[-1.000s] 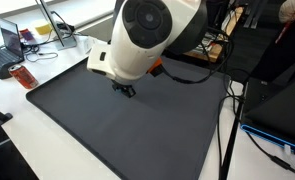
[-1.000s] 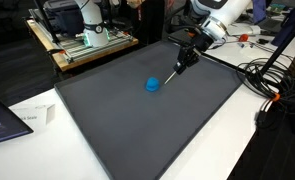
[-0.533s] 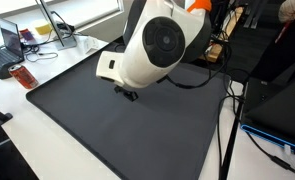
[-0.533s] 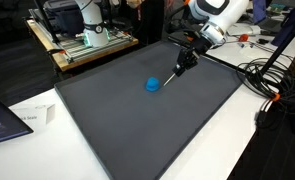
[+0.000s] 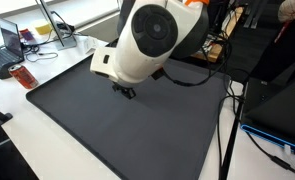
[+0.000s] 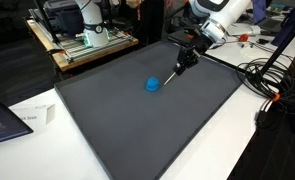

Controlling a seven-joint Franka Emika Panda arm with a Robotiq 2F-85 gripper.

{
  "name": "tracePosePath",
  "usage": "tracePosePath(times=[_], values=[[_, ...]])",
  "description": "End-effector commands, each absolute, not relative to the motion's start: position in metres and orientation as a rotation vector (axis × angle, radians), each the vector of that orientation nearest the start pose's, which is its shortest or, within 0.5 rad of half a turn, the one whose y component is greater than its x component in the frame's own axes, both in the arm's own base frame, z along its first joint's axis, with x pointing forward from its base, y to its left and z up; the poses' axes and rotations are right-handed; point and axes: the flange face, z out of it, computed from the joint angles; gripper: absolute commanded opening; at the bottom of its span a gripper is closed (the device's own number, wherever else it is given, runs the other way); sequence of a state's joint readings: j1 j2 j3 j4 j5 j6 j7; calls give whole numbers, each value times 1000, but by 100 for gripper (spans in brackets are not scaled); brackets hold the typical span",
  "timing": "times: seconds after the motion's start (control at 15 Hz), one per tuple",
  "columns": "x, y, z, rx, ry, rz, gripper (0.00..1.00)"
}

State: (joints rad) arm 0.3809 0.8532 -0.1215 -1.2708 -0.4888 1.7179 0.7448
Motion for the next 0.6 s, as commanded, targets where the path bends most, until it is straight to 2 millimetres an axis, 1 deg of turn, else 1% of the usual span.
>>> tracePosePath(times=[0.0,0.2,0.53], values=[[695,133,264,2548,-408,-151,3],[698,110,290,2671,-440,-209,3],[699,64,321,2873,-460,-306,3]])
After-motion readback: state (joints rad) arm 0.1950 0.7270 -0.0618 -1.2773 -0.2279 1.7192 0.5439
